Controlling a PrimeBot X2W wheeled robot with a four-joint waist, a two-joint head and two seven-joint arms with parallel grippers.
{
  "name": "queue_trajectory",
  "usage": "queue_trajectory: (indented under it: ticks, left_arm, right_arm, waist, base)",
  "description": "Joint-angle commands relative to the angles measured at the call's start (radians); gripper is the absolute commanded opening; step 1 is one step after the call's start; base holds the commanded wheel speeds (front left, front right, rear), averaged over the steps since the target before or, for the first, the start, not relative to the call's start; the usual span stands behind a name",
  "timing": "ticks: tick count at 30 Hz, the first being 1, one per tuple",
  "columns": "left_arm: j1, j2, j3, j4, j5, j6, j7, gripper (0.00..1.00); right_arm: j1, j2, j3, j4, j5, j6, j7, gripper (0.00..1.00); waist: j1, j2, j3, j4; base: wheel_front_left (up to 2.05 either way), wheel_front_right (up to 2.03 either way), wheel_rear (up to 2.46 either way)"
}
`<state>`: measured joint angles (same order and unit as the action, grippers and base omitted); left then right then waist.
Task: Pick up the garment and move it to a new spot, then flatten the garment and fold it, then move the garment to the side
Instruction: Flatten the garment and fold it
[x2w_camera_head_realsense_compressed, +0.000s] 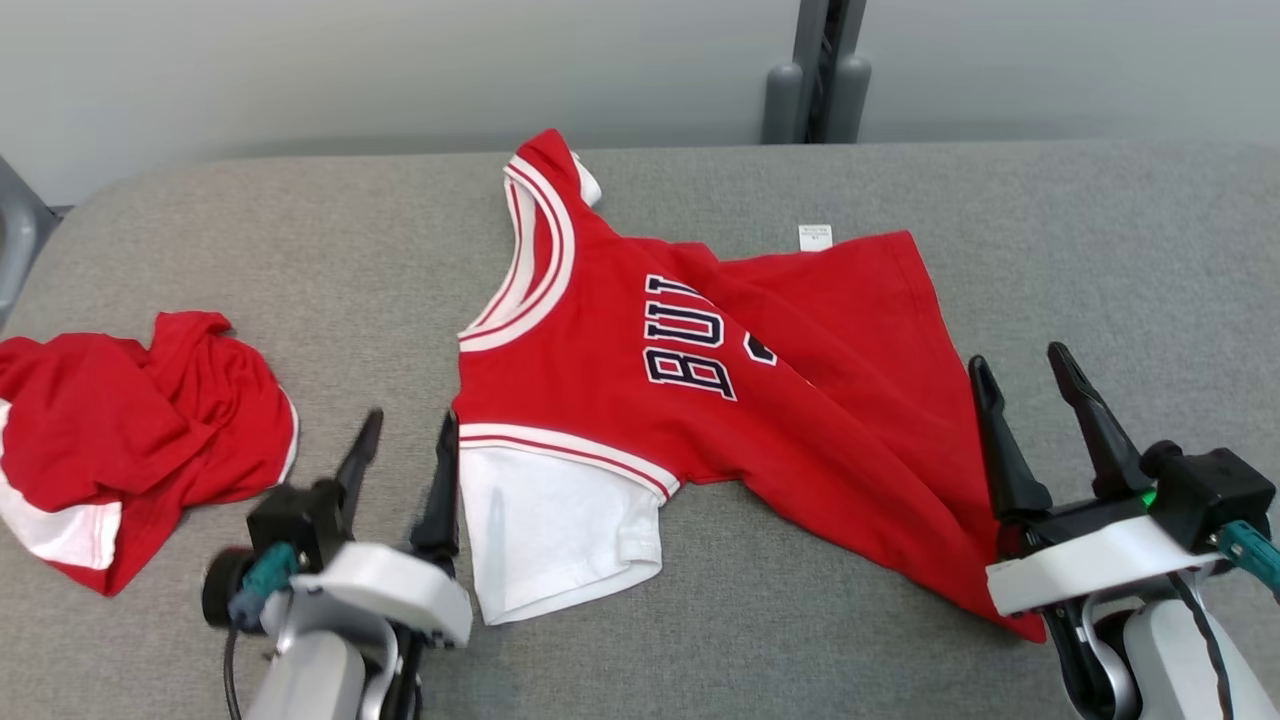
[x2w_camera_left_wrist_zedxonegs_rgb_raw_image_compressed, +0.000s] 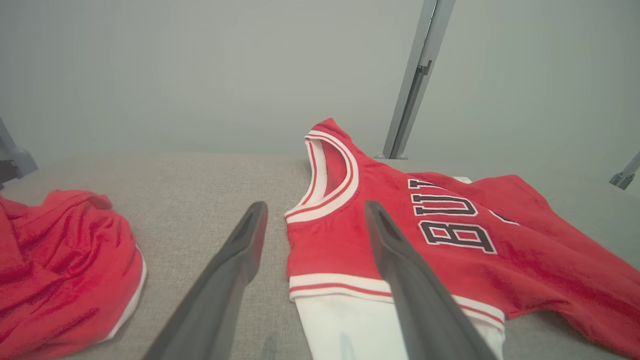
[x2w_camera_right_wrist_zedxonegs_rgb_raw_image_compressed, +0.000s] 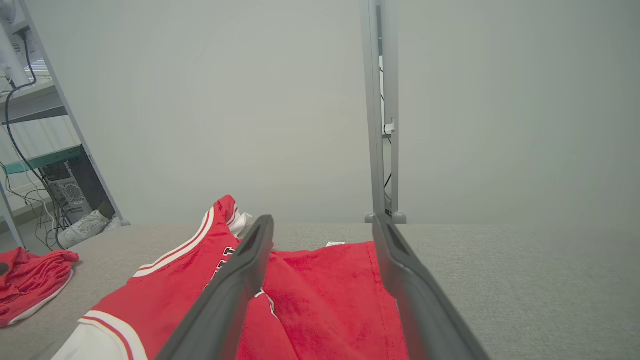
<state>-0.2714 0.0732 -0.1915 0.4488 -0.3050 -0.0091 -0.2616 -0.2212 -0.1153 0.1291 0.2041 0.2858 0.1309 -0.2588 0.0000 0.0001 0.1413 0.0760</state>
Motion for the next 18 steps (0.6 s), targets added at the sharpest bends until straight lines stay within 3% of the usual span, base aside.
queue_trajectory:
  ticks: [1,10,18]
  left_arm:
    - [0.03,-0.004,-0.004,-0.004,-0.015,-0.007,-0.005,1.0]
    - [0.106,-0.018,-0.066,0.031,-0.11,-0.008,0.036,1.0]
    - [0.111,-0.019,-0.122,0.06,-0.126,0.029,0.135,1.0]
  right_arm:
    - [0.015,-0.003,-0.017,0.003,-0.018,0.0,0.0,1.0]
    - [0.02,0.028,-0.051,-0.007,-0.051,0.0,0.014,1.0]
    - [0.023,0.036,-0.058,-0.02,-0.058,0.0,0.016,1.0]
  waist:
    - [0.0,-0.0001,-0.027,0.02]
    - [0.0,-0.0001,-0.044,0.023]
    - [0.0,-0.0001,-0.024,0.012]
  base:
    - [0.0,0.0,0.0]
    - [0.0,0.0,0.0]
    - [0.0,0.0,0.0]
